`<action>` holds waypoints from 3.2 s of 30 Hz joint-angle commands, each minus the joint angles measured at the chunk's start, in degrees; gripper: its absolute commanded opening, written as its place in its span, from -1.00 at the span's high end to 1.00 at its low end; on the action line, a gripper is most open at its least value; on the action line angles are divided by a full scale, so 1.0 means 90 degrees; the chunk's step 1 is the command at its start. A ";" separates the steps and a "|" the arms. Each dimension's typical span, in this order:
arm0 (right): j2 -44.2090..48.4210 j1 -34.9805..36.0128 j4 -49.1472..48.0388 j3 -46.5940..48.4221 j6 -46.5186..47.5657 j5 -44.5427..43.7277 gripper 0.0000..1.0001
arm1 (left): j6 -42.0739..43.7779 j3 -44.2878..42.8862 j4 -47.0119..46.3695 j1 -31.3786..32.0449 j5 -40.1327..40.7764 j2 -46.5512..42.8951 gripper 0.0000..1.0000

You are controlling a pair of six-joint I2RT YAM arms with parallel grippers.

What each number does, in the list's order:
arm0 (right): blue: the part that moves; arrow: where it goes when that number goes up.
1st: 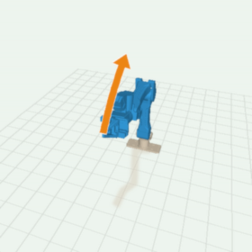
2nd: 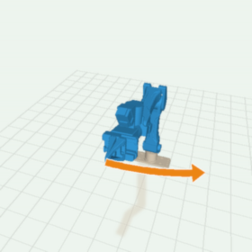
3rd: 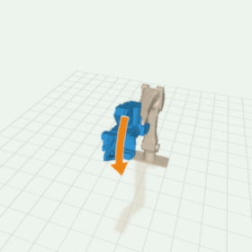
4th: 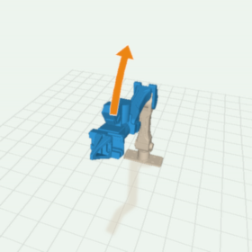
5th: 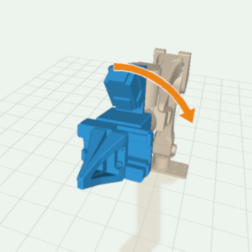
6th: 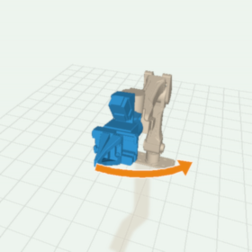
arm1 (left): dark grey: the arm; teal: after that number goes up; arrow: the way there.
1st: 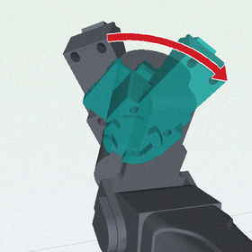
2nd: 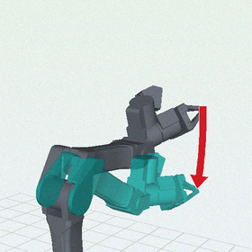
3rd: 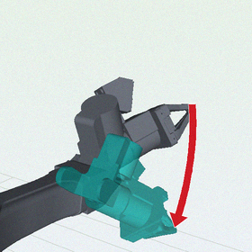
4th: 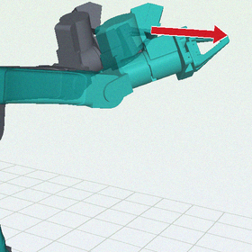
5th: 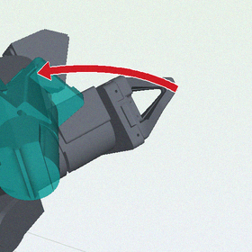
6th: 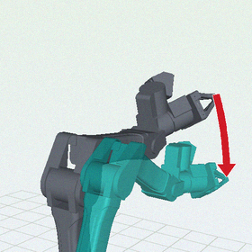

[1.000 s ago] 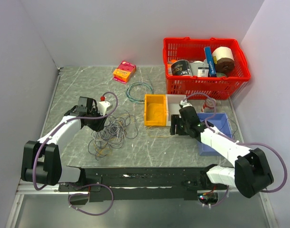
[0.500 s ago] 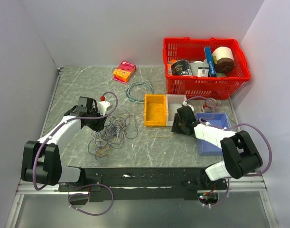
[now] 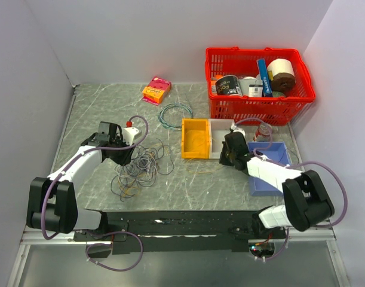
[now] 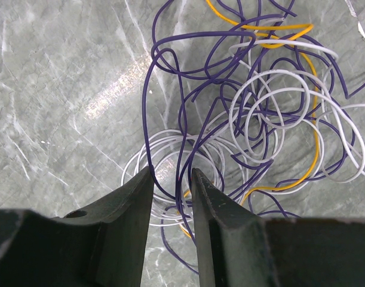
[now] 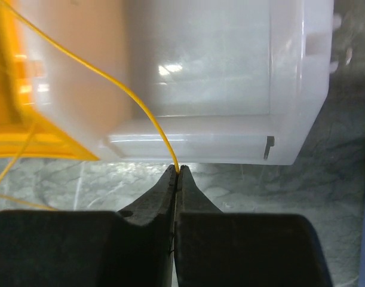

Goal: Untangle the cables

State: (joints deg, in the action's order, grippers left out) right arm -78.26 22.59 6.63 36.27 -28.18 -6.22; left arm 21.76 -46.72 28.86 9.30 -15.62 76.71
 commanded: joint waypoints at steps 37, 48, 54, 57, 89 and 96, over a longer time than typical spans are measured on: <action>-0.2983 0.0547 0.0005 0.4456 0.2370 0.0251 1.00 | -0.0006 -0.0102 0.0016 -0.0027 -0.0081 -0.0135 0.24; -0.3385 0.0625 0.0328 0.4515 0.2741 0.0203 1.00 | -0.0025 -0.0112 -0.0004 -0.0027 -0.0081 -0.0105 0.24; -0.3043 0.0635 0.0102 0.4104 0.2858 0.0105 1.00 | -0.0045 -0.0151 -0.0014 -0.0027 -0.0130 -0.0056 0.24; -0.3101 0.0635 0.0298 0.4114 0.2878 0.0085 1.00 | -0.0044 -0.0151 -0.0014 -0.0027 -0.0111 -0.0056 0.24; -0.3959 0.2236 -0.0561 0.5910 0.1570 0.4001 -0.79 | -0.0123 -0.0425 0.0582 -0.0466 -0.0140 -0.0652 -0.40; -0.5199 0.2490 -0.0298 0.7101 0.1462 0.4090 -0.25 | -0.0259 -0.0297 0.0221 -0.0731 -0.0588 -0.0194 -0.38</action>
State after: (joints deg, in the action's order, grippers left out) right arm -122.65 43.53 5.08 93.36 -13.52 29.56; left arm 20.95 -49.50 33.12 3.64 -17.30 72.86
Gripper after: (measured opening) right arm 0.704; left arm 0.695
